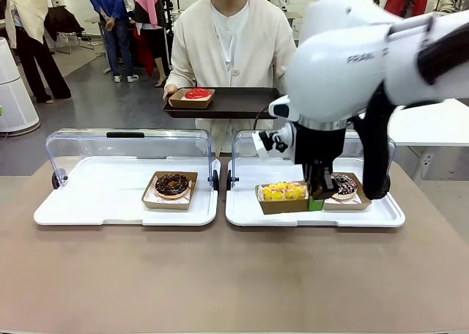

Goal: Provide the desired donut to the person.
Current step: Pick up and lift the Paper togo box containing the Donut pointed at by the person.

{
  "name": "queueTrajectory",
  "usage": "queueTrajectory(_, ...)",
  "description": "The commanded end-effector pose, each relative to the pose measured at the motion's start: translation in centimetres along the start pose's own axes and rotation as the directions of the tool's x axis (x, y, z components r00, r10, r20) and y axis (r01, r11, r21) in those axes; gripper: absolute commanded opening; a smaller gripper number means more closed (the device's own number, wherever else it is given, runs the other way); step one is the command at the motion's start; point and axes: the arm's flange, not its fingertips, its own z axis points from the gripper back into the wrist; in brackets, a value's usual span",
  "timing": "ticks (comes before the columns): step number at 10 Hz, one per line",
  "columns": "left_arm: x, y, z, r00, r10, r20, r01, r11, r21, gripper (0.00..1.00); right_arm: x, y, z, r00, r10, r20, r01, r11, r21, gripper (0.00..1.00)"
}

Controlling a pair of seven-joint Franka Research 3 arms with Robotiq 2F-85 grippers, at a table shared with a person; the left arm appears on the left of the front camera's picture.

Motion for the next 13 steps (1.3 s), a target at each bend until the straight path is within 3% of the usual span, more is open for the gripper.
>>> queueTrajectory(1,0.3,0.0,0.2,1.000,-0.002,0.012,0.002,1.000,0.002,1.00,-0.4,2.9,3.8,0.998,-0.069,-0.011,0.068,0.992,-0.102,0.00)
queueTrajectory(6,0.3,0.0,0.2,1.000,-0.002,0.012,0.002,1.000,0.002,1.00,-1.2,3.6,12.1,0.990,-0.130,0.045,0.135,0.982,-0.130,0.00)
queueTrajectory(13,0.3,0.0,0.2,1.000,-0.002,0.012,0.002,1.000,0.002,1.00,-1.7,4.4,11.9,0.992,-0.113,0.053,0.120,0.982,-0.148,0.00)
